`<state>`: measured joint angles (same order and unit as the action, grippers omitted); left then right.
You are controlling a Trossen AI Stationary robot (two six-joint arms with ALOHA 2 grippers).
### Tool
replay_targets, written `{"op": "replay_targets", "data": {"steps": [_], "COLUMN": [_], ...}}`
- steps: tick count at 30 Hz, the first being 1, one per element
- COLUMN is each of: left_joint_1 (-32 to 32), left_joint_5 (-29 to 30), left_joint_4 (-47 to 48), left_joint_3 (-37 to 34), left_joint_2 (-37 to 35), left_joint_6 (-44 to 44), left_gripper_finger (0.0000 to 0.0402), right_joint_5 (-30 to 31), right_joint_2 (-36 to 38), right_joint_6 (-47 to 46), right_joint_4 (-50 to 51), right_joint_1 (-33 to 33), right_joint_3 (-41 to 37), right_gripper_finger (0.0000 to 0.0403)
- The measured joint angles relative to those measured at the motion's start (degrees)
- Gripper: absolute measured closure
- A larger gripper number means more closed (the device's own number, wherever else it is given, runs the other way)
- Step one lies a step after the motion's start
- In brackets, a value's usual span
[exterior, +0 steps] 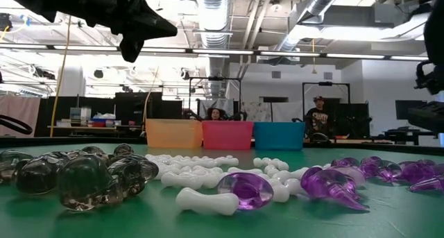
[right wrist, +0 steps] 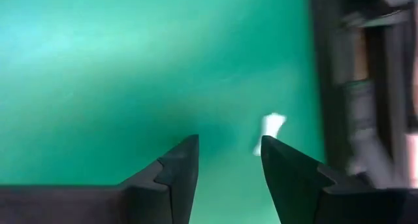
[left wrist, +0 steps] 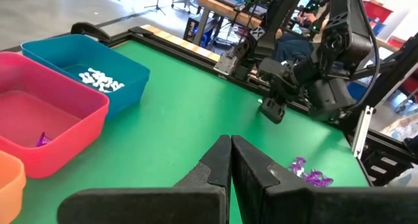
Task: Sort Halloween decoration
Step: Put the white bone toy into the blue bin
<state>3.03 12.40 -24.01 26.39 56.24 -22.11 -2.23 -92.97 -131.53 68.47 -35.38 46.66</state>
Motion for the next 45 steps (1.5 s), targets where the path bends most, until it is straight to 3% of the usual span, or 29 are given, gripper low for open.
{"op": "replay_targets", "data": {"steps": [7,14,20,28,39,45], "left_joint_1": [0.0,0.0,0.0,0.0,0.02,0.02], "left_joint_5": [0.0,0.0,-0.02,-1.07,-1.17,-1.18], "left_joint_4": [-0.11,-0.11,-0.11,-0.11,-0.22,-0.85], "left_joint_3": [0.0,0.0,0.0,0.0,0.0,0.0], "left_joint_2": [-0.01,0.01,0.01,0.0,0.01,0.01], "left_joint_6": [-0.15,-0.18,-1.12,-2.78,-2.41,-2.36], "left_gripper_finger": [0.0401,0.0401,0.0401,0.0401,0.0401,0.0401], "right_joint_5": [-0.59,-2.29,-2.4,-2.23,-0.65,6.31], "right_joint_2": [0.0,0.13,0.09,0.17,-0.2,-0.14], "right_joint_6": [-0.59,-1.48,-1.56,-1.96,-0.03,1.07], "right_joint_4": [3.85,-3.44,-3.79,-10.1,-7.82,-5.49], "right_joint_1": [-0.39,-0.01,-0.04,-0.46,1.45,1.66], "right_joint_3": [-0.25,-4.73,-5.08,-7.53,-4.3,-0.28], "right_gripper_finger": [0.0208,0.0208,0.0214,0.0276,0.0349,0.0367]}}
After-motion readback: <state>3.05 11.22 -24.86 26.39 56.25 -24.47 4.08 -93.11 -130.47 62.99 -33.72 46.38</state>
